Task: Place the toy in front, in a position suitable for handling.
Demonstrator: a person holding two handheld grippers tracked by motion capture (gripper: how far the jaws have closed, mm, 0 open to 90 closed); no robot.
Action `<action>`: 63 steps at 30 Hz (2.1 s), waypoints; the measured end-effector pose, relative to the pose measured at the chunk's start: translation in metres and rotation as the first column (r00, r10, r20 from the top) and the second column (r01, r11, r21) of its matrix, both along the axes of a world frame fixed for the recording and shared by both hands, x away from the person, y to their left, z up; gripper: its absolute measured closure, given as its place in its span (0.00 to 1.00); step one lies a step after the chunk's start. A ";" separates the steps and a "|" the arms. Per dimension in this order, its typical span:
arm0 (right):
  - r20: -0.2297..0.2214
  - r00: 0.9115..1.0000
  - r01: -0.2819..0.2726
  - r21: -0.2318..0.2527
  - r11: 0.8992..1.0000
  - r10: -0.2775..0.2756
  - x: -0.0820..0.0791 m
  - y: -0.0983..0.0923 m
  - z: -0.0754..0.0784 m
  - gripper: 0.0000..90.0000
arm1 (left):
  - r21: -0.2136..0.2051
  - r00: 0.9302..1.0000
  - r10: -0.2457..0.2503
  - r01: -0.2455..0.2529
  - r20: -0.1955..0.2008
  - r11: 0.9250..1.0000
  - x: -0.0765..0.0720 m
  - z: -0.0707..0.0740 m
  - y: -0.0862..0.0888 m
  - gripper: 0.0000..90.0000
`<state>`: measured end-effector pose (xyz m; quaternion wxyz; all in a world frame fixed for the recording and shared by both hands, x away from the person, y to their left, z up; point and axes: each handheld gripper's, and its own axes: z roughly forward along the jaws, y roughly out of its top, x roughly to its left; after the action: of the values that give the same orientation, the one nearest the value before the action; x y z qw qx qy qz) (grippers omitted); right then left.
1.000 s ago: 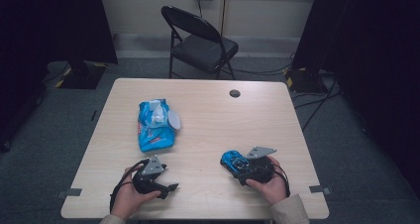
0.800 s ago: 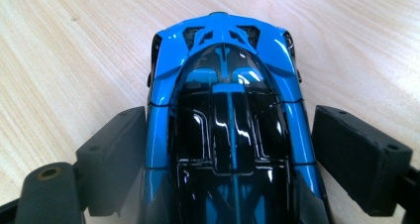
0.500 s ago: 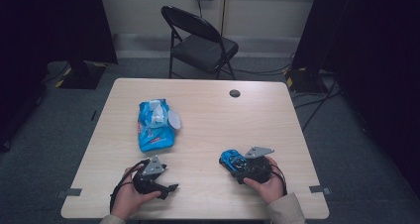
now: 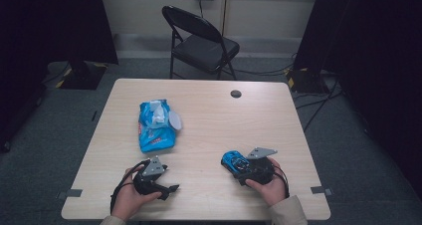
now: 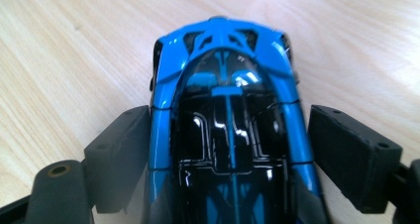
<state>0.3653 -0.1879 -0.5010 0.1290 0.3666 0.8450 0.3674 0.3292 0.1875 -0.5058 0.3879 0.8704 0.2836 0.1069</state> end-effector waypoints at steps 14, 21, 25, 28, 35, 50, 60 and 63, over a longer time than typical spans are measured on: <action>-0.020 0.999 -0.051 -0.075 0.996 0.050 0.008 0.011 0.005 0.29 | -0.002 1.000 -0.003 0.003 -0.003 1.000 0.001 0.000 0.001 0.18; -0.022 1.000 -0.006 -0.067 0.998 0.004 0.006 0.013 0.002 0.29 | -0.002 1.000 -0.003 0.003 -0.002 1.000 0.000 0.000 0.001 0.18; -0.042 0.999 -0.006 -0.069 0.998 0.003 0.007 0.014 0.004 0.29 | -0.005 1.000 -0.002 0.002 -0.006 1.000 0.001 0.000 0.001 0.18; -0.056 0.998 0.002 -0.029 1.000 -0.004 0.008 0.010 0.008 0.31 | -0.010 1.000 0.001 -0.001 -0.009 1.000 0.001 0.000 0.001 0.18; -0.069 0.998 -0.007 -0.043 0.999 0.004 0.010 0.011 0.014 0.31 | -0.016 1.000 0.005 -0.005 -0.011 1.000 0.001 0.000 0.002 0.18; -0.024 0.996 -0.090 -0.031 0.995 0.090 0.011 0.050 0.018 0.31 | -0.020 1.000 0.006 -0.006 -0.016 1.000 0.001 0.000 0.002 0.19; 0.010 0.986 -0.168 -0.026 0.985 0.168 0.014 0.065 0.003 0.30 | -0.020 1.000 0.005 -0.005 -0.014 1.000 0.001 0.000 0.003 0.19; 0.017 0.984 -0.175 -0.005 0.985 0.175 0.012 0.063 0.003 0.21 | -0.020 1.000 0.005 -0.005 -0.014 1.000 0.001 0.000 0.003 0.19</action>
<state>0.3777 -0.1252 -0.4982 0.1044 0.2876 0.8734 0.3789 0.3299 0.1904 -0.5058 0.3943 0.8665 0.2897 0.0991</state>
